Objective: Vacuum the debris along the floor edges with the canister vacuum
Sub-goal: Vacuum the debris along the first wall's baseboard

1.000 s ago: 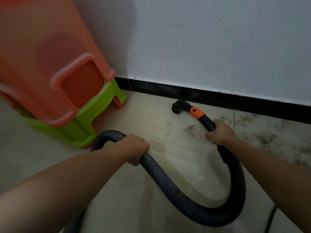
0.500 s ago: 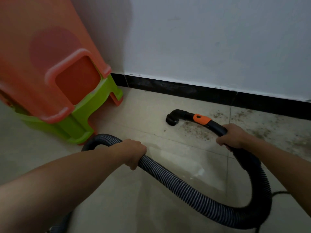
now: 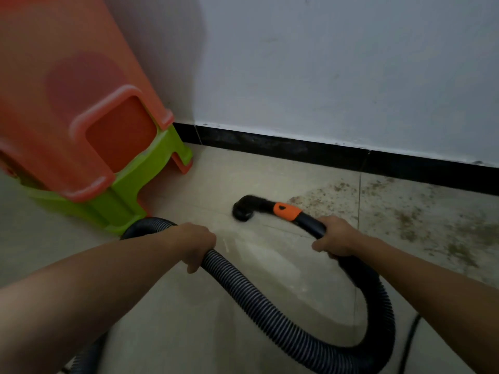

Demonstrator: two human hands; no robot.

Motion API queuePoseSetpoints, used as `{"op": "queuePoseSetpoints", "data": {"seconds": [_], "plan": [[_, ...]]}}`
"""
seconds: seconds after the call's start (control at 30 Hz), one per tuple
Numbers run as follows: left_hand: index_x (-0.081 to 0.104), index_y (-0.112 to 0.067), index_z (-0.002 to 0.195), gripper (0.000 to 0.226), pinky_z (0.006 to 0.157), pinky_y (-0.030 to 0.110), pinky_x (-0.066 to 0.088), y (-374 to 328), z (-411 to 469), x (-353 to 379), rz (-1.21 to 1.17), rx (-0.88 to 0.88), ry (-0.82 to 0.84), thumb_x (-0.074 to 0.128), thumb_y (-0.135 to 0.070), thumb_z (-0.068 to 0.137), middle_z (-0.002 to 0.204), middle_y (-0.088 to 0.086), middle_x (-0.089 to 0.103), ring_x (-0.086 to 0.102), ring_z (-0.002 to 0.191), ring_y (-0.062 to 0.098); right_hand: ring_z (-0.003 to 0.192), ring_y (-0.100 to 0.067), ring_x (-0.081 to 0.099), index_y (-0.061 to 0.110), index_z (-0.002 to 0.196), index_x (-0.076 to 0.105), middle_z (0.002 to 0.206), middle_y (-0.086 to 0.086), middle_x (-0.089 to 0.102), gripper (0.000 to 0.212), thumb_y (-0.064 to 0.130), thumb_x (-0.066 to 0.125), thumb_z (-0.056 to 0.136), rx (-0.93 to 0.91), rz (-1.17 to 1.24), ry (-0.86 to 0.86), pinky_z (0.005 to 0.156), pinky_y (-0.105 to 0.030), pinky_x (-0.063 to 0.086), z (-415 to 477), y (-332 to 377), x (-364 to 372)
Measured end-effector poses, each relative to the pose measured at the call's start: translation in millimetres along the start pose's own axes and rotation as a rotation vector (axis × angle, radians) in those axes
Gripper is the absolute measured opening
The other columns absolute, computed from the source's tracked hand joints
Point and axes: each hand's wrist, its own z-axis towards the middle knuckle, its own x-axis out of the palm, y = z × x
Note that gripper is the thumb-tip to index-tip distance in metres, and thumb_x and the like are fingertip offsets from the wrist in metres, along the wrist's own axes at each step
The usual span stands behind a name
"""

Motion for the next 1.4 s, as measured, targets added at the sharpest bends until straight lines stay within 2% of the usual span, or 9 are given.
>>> {"op": "queuePoseSetpoints", "data": {"seconds": [0.07,0.17,0.33,0.57,0.73,0.9,1.1,1.23,1.4], "plan": [[0.053,-0.024,0.088,0.039,0.063,0.034,0.045,-1,0,-2,-0.003,0.005,-0.005,0.085,-0.030,0.065,0.080,-0.002,0.055,0.055,0.075,0.020,0.052,-0.018,0.060,0.018,0.097,0.058,0.076,-0.006,0.061,0.027,0.014,0.073,0.075,-0.044,-0.057,0.018,0.044,-0.023,0.045,1,11,7],[0.053,-0.024,0.086,0.039,0.062,0.033,0.045,-3,0,-7,0.005,-0.001,-0.006,0.086,-0.030,0.065,0.077,-0.003,0.053,0.055,0.073,0.020,0.062,-0.017,0.060,0.022,0.098,0.055,0.077,-0.001,0.060,0.027,0.023,0.071,0.076,-0.029,-0.149,-0.138,0.055,-0.025,0.045,1,12,10],[0.063,-0.021,0.098,0.042,0.064,0.032,0.046,20,-4,-13,-0.046,-0.089,-0.049,0.086,-0.029,0.064,0.093,0.002,0.065,0.059,0.077,0.022,0.067,-0.024,0.064,0.015,0.105,0.057,0.078,-0.007,0.063,0.034,0.023,0.075,0.078,0.138,0.056,-0.333,0.060,-0.030,0.050,10,-20,-14],[0.065,-0.020,0.098,0.042,0.064,0.031,0.046,26,3,-19,-0.076,-0.117,-0.037,0.087,-0.027,0.064,0.086,0.000,0.063,0.059,0.075,0.021,0.068,-0.028,0.065,0.011,0.112,0.055,0.081,-0.013,0.065,0.037,0.035,0.068,0.087,0.230,0.173,-0.456,0.057,-0.031,0.049,33,-34,-47],[0.062,-0.019,0.100,0.042,0.065,0.034,0.046,26,3,-8,-0.006,-0.101,-0.036,0.085,-0.028,0.065,0.093,0.003,0.064,0.060,0.079,0.021,0.072,-0.028,0.061,0.011,0.114,0.052,0.086,-0.012,0.061,0.036,0.034,0.064,0.090,0.131,0.032,-0.432,0.063,-0.034,0.048,53,-3,-37],[0.050,-0.024,0.092,0.043,0.070,0.035,0.043,27,2,0,0.028,-0.085,-0.019,0.084,-0.029,0.065,0.099,0.002,0.065,0.060,0.087,0.021,0.073,-0.028,0.062,0.013,0.106,0.050,0.087,-0.012,0.061,0.031,0.030,0.069,0.087,0.022,0.017,-0.240,0.062,-0.033,0.049,61,26,-26],[0.052,-0.028,0.083,0.038,0.057,0.029,0.039,26,4,-13,-0.134,-0.097,-0.072,0.085,-0.031,0.064,0.070,-0.009,0.051,0.054,0.068,0.016,0.058,-0.023,0.061,0.011,0.104,0.058,0.076,-0.011,0.063,0.031,0.017,0.074,0.078,0.161,0.012,-0.284,0.049,-0.025,0.043,40,0,-64],[0.057,-0.027,0.085,0.036,0.058,0.028,0.045,7,10,-25,-0.182,-0.062,-0.040,0.085,-0.029,0.063,0.077,-0.005,0.060,0.061,0.073,0.017,0.045,-0.023,0.058,0.007,0.096,0.060,0.066,-0.015,0.063,0.023,0.008,0.073,0.078,0.202,0.036,-0.165,0.043,-0.026,0.047,14,-22,-80],[0.062,-0.023,0.096,0.040,0.069,0.030,0.049,-23,16,-45,-0.166,-0.005,-0.039,0.085,-0.031,0.064,0.090,-0.001,0.064,0.064,0.087,0.021,0.048,-0.023,0.057,0.008,0.096,0.059,0.069,-0.015,0.063,0.019,0.006,0.070,0.080,0.232,0.026,-0.106,0.047,-0.029,0.050,-15,-39,-96]]}}
